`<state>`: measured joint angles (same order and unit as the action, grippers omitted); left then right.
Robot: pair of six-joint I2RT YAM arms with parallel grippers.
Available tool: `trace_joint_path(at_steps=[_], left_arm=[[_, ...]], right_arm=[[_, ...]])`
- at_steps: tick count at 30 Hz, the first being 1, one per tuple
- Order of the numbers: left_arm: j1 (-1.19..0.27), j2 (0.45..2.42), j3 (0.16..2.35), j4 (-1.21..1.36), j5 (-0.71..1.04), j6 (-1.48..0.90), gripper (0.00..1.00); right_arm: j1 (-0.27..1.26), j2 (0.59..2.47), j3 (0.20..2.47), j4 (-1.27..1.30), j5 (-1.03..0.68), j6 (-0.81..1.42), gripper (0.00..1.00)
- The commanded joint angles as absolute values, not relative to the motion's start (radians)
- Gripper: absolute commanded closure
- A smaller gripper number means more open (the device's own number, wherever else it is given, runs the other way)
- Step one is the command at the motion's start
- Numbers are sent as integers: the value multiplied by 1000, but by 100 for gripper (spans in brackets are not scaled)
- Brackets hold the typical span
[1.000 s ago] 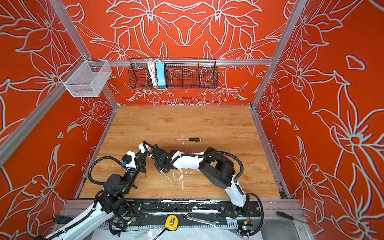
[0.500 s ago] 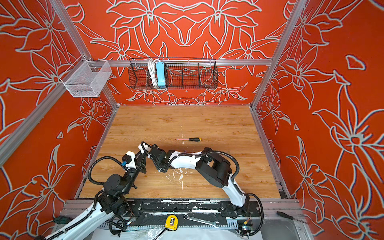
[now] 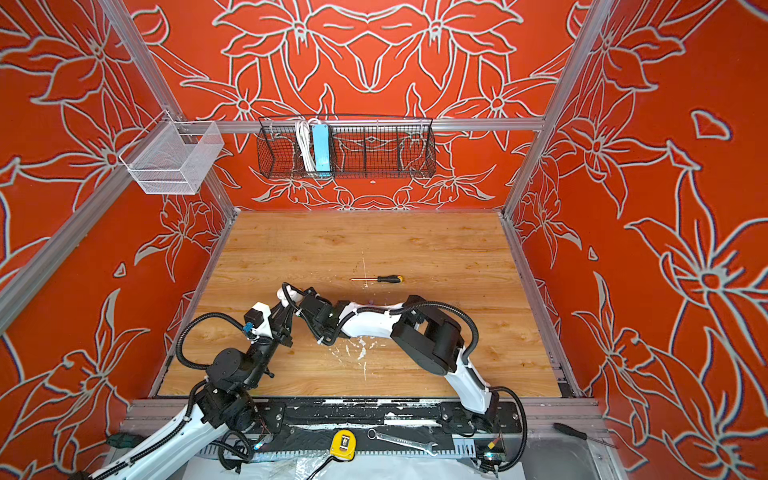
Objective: Insert the wireless bluetooth earbuds into the charging case
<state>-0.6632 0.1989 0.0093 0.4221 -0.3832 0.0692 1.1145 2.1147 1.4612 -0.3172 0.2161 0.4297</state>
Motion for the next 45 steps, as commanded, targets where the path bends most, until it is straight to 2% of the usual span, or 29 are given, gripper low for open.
trace_joint_path(at_steps=[1, 9, 15, 19, 26, 31, 37, 39, 45], left_arm=[[-667, 184, 8, 448, -396, 64, 100], [-667, 179, 8, 445, -396, 63, 100], [-667, 177, 40, 396, -396, 34, 100], [-667, 155, 178, 179, -393, -82, 100], [-667, 130, 367, -181, -388, -470, 100], [-667, 114, 405, -142, -137, -433, 100], [-667, 244, 504, -215, -97, -571, 100], [-667, 294, 545, -266, -134, -636, 100], [-667, 373, 585, -277, -152, -653, 100]], right_arm=[[1127, 2108, 1430, -331, 186, 464, 67], [1127, 2093, 1409, -312, 155, 487, 67], [1127, 2092, 1397, -297, 147, 500, 72], [1127, 2079, 1376, -269, 146, 512, 75], [1127, 1985, 1306, -174, 207, 528, 78], [1120, 1888, 1272, -106, 244, 495, 79], [1079, 1806, 1292, -73, 206, 445, 80], [1064, 1781, 1283, -55, 212, 432, 80], [1015, 1724, 1241, 9, 177, 399, 80]])
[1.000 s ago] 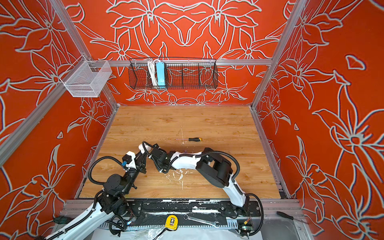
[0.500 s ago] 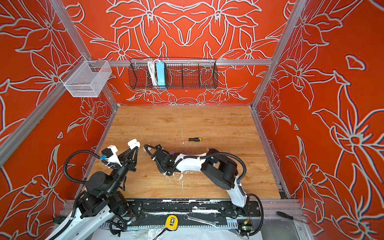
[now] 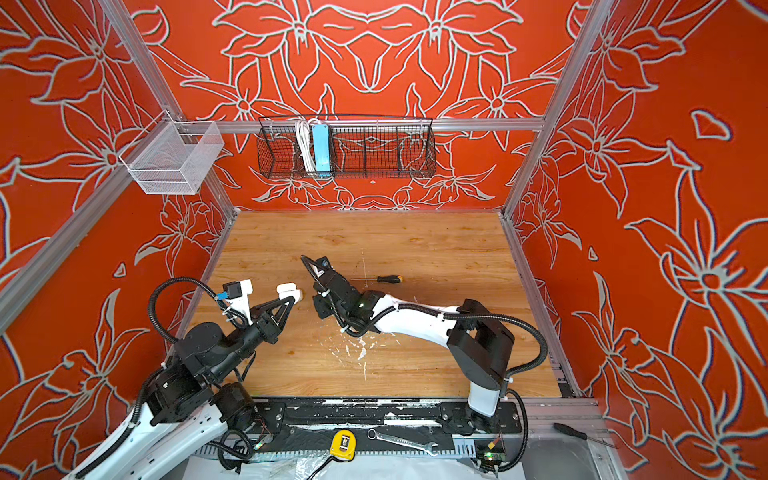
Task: Insert the wireless bluetooth earbuds into the charging case
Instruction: 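Carry the earbud with the right gripper toward the open case in the left gripper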
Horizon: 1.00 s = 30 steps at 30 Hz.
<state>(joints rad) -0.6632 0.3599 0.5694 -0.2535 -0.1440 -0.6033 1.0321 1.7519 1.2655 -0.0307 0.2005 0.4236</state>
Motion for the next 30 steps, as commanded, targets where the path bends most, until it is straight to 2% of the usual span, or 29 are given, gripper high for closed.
trace_joint_path(at_steps=[1, 9, 13, 20, 25, 28, 30], left_arm=[[-667, 372, 580, -271, -154, -662, 100], [-667, 364, 590, -229, -170, -679, 100], [-667, 387, 653, -310, -165, -655, 100], [-667, 337, 594, -289, -106, -603, 100], [-667, 276, 456, -115, 44, -420, 100], [-667, 261, 330, 94, 144, -315, 100], [-667, 276, 262, 177, 114, -286, 100]], right_arm=[[1008, 1722, 1240, 9, 167, 399, 81], [970, 1689, 1193, 43, 129, 407, 82], [962, 1659, 1162, 58, 135, 410, 82], [960, 1560, 1115, 53, 140, 416, 83], [989, 1474, 1091, 61, 201, 448, 84], [1039, 1429, 1095, 71, 273, 446, 84], [1078, 1403, 1095, 89, 318, 438, 84]])
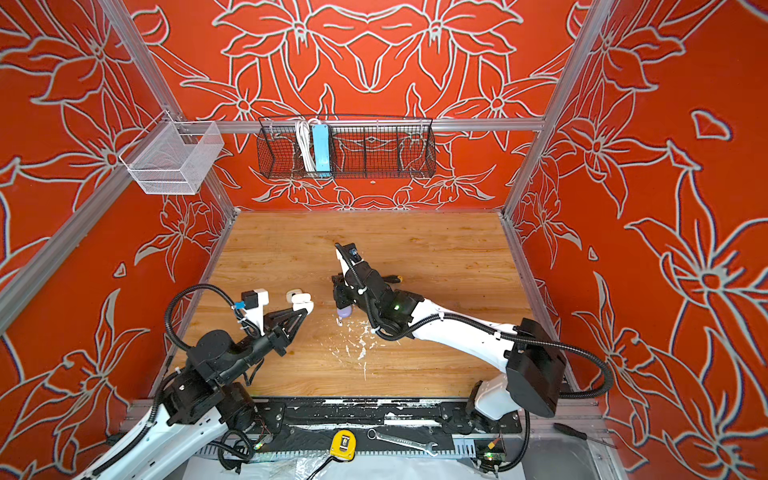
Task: Insert the wireless bluetooth earbuds into the charging case
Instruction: 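Carry the earbud with the right gripper toward the open case in the left gripper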
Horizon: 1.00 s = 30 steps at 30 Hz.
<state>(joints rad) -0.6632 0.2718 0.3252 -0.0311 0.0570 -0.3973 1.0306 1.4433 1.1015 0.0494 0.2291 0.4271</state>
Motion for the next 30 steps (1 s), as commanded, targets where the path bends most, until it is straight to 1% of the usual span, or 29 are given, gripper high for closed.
trace_joint_path(at_steps=[1, 3, 4, 7, 9, 12, 14, 15, 17, 18, 20, 21, 27, 30], left_arm=[[-667, 284, 243, 208, 111, -256, 100], [-667, 293, 179, 299, 70, -269, 100], [-667, 292, 124, 396, 52, -249, 100], [-667, 269, -10, 594, -81, -185, 100], [-667, 220, -33, 587, -164, -147, 100], [-665, 97, -26, 481, -196, -117, 100], [-666, 27, -37, 462, -276, -132, 100], [-664, 0, -40, 459, -280, -108, 100], [-661, 13, -40, 468, -208, 9, 100], [-661, 17, -41, 478, -209, 18, 100], [-661, 27, -49, 503, -93, 82, 100], [-661, 36, -49, 511, -68, 91, 100], [-661, 93, -46, 564, 25, 128, 100], [-661, 100, -45, 569, 38, 133, 100]], right_arm=[[1095, 1392, 1093, 97, 338, 436, 84], [1128, 1366, 1078, 116, 387, 436, 84], [1142, 1351, 1069, 127, 404, 439, 85], [1176, 1312, 1039, 162, 439, 454, 85], [1206, 1304, 1031, 187, 465, 446, 86], [1238, 1326, 1035, 206, 511, 450, 86], [1244, 1349, 1032, 247, 525, 467, 86], [1244, 1361, 1032, 267, 525, 477, 86], [1247, 1388, 1036, 309, 525, 490, 87], [1250, 1397, 1040, 319, 525, 496, 88], [1255, 1418, 1047, 349, 532, 503, 89], [1258, 1424, 1048, 364, 535, 503, 90], [1280, 1469, 1098, 396, 540, 488, 90], [1299, 1479, 1097, 431, 558, 480, 91]])
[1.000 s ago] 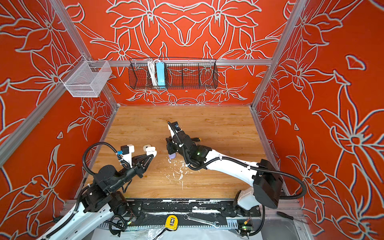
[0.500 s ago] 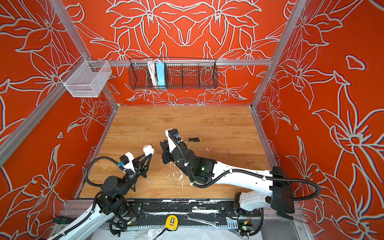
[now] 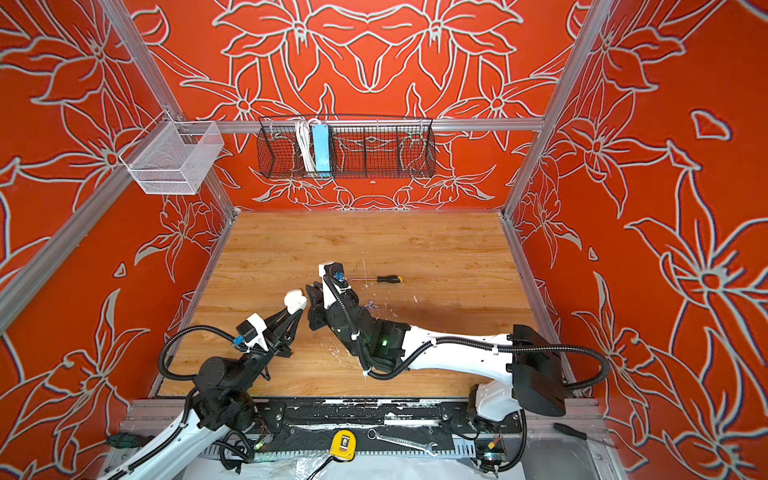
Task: Insert the wireless bluetooth earbuds into the charging case
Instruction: 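Carry the earbud with the right gripper toward the open case in the left gripper, then lower the earbud stem-first into the open case held by the left gripper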
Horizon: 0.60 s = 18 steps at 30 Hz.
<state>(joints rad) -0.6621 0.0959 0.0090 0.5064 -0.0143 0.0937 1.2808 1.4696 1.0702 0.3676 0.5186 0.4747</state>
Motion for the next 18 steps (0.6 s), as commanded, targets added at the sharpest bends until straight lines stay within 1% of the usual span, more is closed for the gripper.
trace_joint_path(at_steps=[1, 5, 11, 18], left_arm=[[-661, 97, -44, 565, 36, 133, 100], [-661, 78, -49, 555, 39, 138, 100], [-661, 63, -51, 555, 81, 148, 100], [-661, 46, -51, 543, 83, 150, 100]], right_arm=[[1308, 1480, 1086, 459, 574, 474, 91], [1338, 1480, 1058, 548, 616, 448, 91], [1357, 1500, 1058, 573, 643, 438, 91], [1361, 1500, 1017, 609, 672, 455, 92]])
